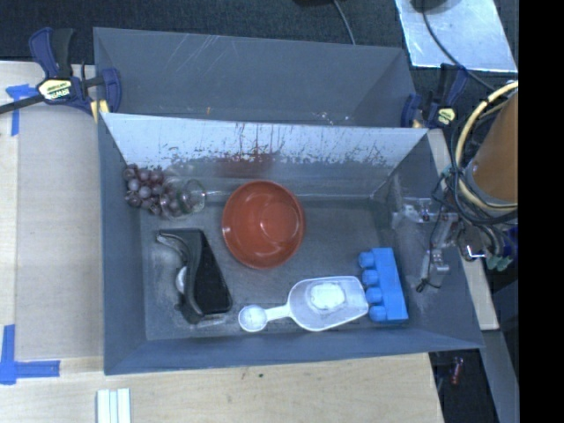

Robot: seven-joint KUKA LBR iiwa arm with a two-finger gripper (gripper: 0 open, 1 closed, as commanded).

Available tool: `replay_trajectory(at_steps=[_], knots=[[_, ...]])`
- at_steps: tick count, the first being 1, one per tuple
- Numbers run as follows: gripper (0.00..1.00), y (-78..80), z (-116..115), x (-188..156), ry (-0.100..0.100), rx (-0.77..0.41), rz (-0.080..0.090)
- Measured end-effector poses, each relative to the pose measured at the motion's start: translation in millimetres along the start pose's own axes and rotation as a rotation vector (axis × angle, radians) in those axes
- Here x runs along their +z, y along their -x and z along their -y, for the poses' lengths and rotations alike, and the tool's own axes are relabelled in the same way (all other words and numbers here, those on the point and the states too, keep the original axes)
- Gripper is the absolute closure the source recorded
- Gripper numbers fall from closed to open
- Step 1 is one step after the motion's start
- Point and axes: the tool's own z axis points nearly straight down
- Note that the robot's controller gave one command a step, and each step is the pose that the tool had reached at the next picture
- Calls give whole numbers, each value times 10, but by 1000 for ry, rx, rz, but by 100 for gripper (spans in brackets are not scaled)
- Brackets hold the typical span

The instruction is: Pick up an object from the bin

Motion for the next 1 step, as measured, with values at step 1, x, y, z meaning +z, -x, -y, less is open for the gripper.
replay_trajectory(at_steps=[1], knots=[[0,0,0,0,0,0,0]])
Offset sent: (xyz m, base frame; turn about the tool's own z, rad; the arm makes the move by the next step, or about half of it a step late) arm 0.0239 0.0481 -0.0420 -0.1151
